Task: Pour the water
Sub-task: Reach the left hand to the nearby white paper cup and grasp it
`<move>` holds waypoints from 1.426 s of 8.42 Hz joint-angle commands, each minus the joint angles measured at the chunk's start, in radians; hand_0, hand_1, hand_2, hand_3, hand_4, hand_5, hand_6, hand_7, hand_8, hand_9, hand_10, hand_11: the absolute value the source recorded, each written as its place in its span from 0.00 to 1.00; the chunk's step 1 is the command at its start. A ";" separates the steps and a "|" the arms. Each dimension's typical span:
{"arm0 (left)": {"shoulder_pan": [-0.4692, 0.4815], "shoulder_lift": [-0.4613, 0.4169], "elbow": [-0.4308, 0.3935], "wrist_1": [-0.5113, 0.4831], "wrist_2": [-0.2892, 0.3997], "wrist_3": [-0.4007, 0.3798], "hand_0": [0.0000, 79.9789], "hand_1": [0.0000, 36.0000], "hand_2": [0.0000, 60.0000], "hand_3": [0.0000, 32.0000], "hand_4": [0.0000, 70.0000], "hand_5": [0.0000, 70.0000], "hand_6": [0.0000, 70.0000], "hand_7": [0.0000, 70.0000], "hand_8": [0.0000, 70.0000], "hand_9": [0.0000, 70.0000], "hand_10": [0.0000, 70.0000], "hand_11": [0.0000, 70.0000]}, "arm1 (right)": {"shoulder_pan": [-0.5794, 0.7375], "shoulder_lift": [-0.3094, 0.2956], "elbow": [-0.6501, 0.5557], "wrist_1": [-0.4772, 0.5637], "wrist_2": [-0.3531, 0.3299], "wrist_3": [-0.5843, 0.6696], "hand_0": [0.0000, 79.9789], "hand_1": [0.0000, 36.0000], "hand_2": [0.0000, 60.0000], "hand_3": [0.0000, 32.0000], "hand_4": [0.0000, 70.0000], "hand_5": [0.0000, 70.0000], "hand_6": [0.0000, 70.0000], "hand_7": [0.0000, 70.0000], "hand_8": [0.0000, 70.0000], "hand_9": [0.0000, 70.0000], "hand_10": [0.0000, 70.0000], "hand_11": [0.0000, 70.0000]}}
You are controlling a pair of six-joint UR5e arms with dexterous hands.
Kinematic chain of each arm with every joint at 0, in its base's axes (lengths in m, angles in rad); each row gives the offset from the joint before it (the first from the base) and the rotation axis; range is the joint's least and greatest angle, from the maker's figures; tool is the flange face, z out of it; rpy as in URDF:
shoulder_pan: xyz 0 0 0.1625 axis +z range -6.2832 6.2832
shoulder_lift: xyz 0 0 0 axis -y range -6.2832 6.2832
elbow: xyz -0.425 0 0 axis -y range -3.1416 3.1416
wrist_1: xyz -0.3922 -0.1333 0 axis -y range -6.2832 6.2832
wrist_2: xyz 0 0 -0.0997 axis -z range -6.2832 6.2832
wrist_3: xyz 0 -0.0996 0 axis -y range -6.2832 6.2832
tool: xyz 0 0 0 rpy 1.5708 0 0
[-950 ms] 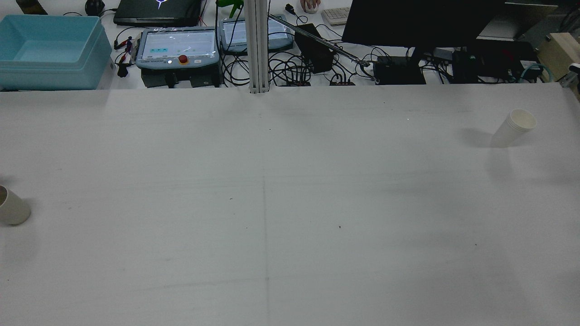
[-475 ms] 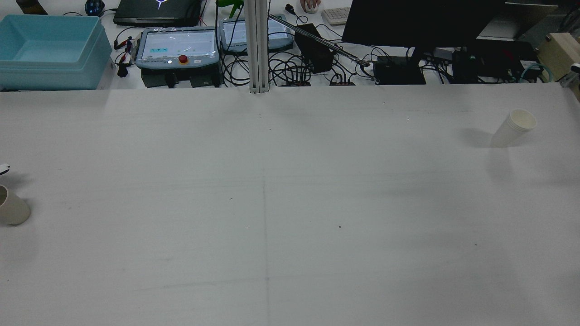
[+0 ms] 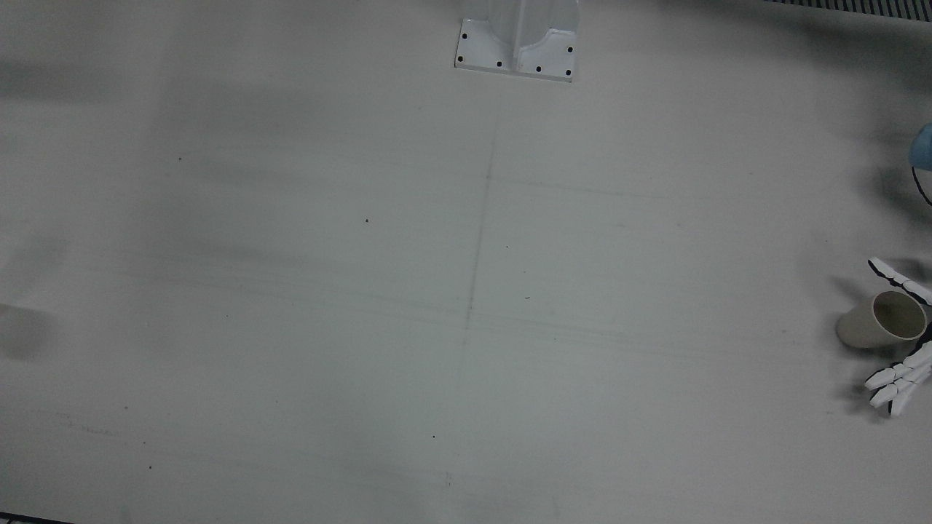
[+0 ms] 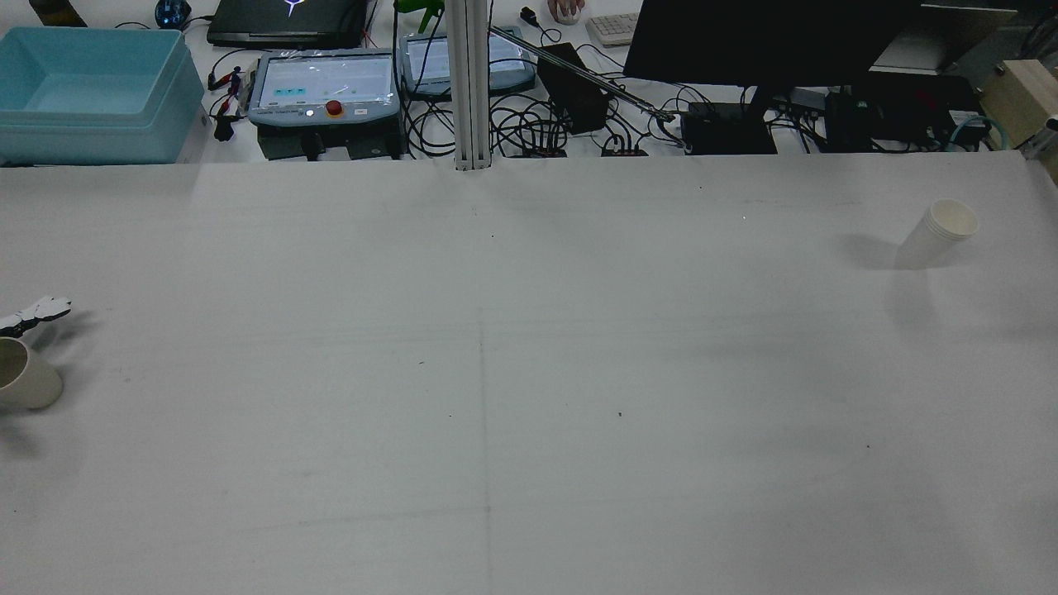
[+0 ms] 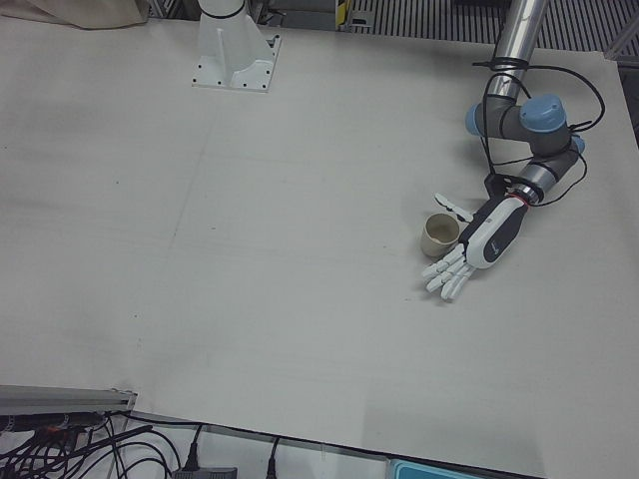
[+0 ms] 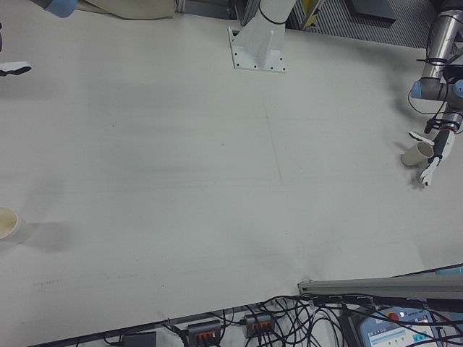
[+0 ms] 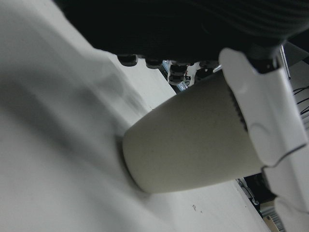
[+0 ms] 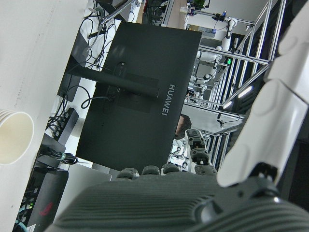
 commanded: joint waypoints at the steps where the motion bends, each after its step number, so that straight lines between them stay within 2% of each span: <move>1: 0.032 -0.016 -0.001 0.011 -0.091 -0.081 0.65 0.20 0.00 0.00 0.27 0.15 0.08 0.13 0.00 0.00 0.00 0.00 | 0.010 -0.015 0.000 0.002 0.000 0.003 0.58 0.35 0.05 0.00 0.02 0.15 0.00 0.00 0.00 0.00 0.00 0.00; 2: 0.034 -0.016 -0.001 0.020 -0.114 -0.118 0.65 0.20 0.00 0.00 0.45 0.42 0.10 0.11 0.00 0.00 0.00 0.00 | 0.012 -0.015 -0.002 0.002 0.000 0.003 0.58 0.35 0.05 0.00 0.02 0.15 0.00 0.00 0.00 0.00 0.00 0.00; 3: 0.032 -0.016 -0.001 0.026 -0.115 -0.124 0.66 0.19 0.00 0.00 0.55 0.67 0.11 0.14 0.01 0.01 0.00 0.00 | 0.018 -0.017 -0.003 0.002 0.000 0.003 0.58 0.35 0.05 0.00 0.01 0.14 0.00 0.00 0.00 0.00 0.00 0.00; 4: 0.034 -0.016 -0.001 0.035 -0.115 -0.124 0.65 0.17 0.00 0.00 0.67 1.00 0.14 0.21 0.03 0.04 0.00 0.00 | 0.026 -0.015 -0.003 0.000 0.000 0.003 0.58 0.35 0.05 0.00 0.02 0.15 0.00 0.00 0.00 0.00 0.00 0.00; 5: 0.034 -0.016 -0.001 0.039 -0.115 -0.127 0.65 0.13 0.00 0.00 0.81 1.00 0.18 0.26 0.07 0.09 0.00 0.00 | 0.030 -0.017 -0.003 0.000 0.000 0.003 0.58 0.35 0.05 0.00 0.02 0.15 0.00 0.00 0.00 0.00 0.00 0.00; 6: 0.034 -0.016 -0.001 0.045 -0.115 -0.141 0.66 0.16 0.00 0.00 0.85 1.00 0.21 0.29 0.09 0.13 0.00 0.00 | 0.038 -0.017 -0.002 0.000 0.000 0.005 0.58 0.35 0.05 0.00 0.02 0.15 0.00 0.00 0.00 0.00 0.00 0.00; 7: 0.034 -0.016 -0.001 0.046 -0.115 -0.167 0.68 0.21 0.00 0.00 0.87 1.00 0.22 0.30 0.10 0.13 0.00 0.00 | 0.058 -0.015 0.003 0.003 0.000 0.007 0.58 0.35 0.05 0.00 0.02 0.16 0.00 0.00 0.00 0.00 0.00 0.00; 8: 0.032 -0.016 -0.001 0.048 -0.117 -0.211 0.74 0.36 0.00 0.00 0.90 1.00 0.22 0.30 0.10 0.13 0.00 0.00 | 0.078 -0.017 0.009 0.026 0.000 0.025 0.58 0.35 0.05 0.00 0.02 0.16 0.00 0.00 0.00 0.00 0.00 0.00; 9: 0.032 -0.016 -0.003 0.052 -0.118 -0.265 0.71 0.73 0.87 0.00 0.95 1.00 0.23 0.31 0.10 0.13 0.00 0.03 | 0.073 -0.027 -0.017 0.084 0.000 0.029 0.58 0.36 0.06 0.00 0.02 0.15 0.00 0.00 0.00 0.00 0.00 0.00; 10: 0.032 -0.016 -0.003 0.055 -0.129 -0.314 0.67 0.89 1.00 0.00 0.99 1.00 0.22 0.31 0.09 0.13 0.01 0.03 | 0.040 -0.024 -0.210 0.220 -0.002 0.011 0.59 0.39 0.08 0.00 0.02 0.14 0.00 0.00 0.00 0.00 0.00 0.00; 11: 0.032 -0.016 -0.032 0.089 -0.132 -0.348 0.65 0.96 1.00 0.00 1.00 1.00 0.22 0.31 0.09 0.12 0.01 0.04 | 0.012 0.058 -0.546 0.532 0.006 0.010 0.61 0.46 0.15 0.00 0.03 0.14 0.00 0.00 0.00 0.00 0.00 0.00; 12: 0.032 -0.016 -0.091 0.150 -0.132 -0.359 0.65 0.96 1.00 0.00 1.00 1.00 0.22 0.32 0.08 0.12 0.01 0.04 | -0.012 0.147 -0.851 0.748 0.029 0.019 0.61 0.47 0.13 0.00 0.01 0.03 0.00 0.00 0.00 0.00 0.00 0.00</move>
